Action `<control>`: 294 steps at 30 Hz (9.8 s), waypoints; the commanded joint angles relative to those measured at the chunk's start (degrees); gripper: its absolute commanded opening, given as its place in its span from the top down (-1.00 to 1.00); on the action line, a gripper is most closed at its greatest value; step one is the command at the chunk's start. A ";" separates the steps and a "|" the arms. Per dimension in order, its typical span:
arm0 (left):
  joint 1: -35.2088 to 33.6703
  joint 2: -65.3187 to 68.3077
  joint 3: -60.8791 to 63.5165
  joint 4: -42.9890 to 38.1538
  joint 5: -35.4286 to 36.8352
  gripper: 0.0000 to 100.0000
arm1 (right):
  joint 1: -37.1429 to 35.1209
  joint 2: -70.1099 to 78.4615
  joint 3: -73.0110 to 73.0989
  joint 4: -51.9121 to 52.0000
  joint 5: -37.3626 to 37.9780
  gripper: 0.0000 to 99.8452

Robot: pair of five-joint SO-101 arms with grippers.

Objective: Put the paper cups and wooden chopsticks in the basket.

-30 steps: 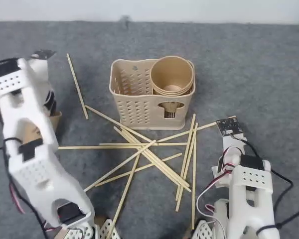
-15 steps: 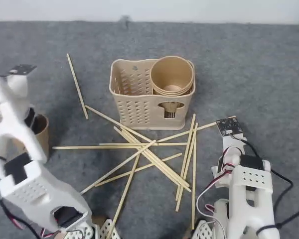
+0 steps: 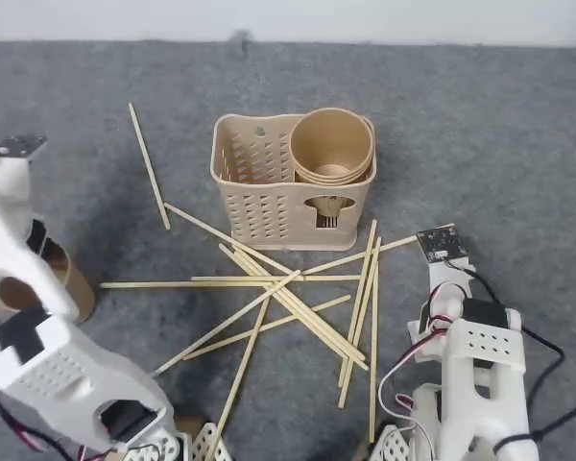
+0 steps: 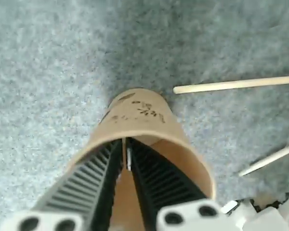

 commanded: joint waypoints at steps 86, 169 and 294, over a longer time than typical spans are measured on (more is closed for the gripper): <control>11.08 -63.74 33.54 -14.86 12.84 0.97 | -0.13 -1.19 -0.35 -0.75 0.18 0.98; 76.04 -20.57 -36.26 0.62 41.76 0.84 | -0.13 -1.19 -0.35 -0.75 0.62 0.98; 5.71 36.22 -53.41 -58.11 34.81 0.97 | 1.71 -1.19 -0.35 -0.66 0.18 0.98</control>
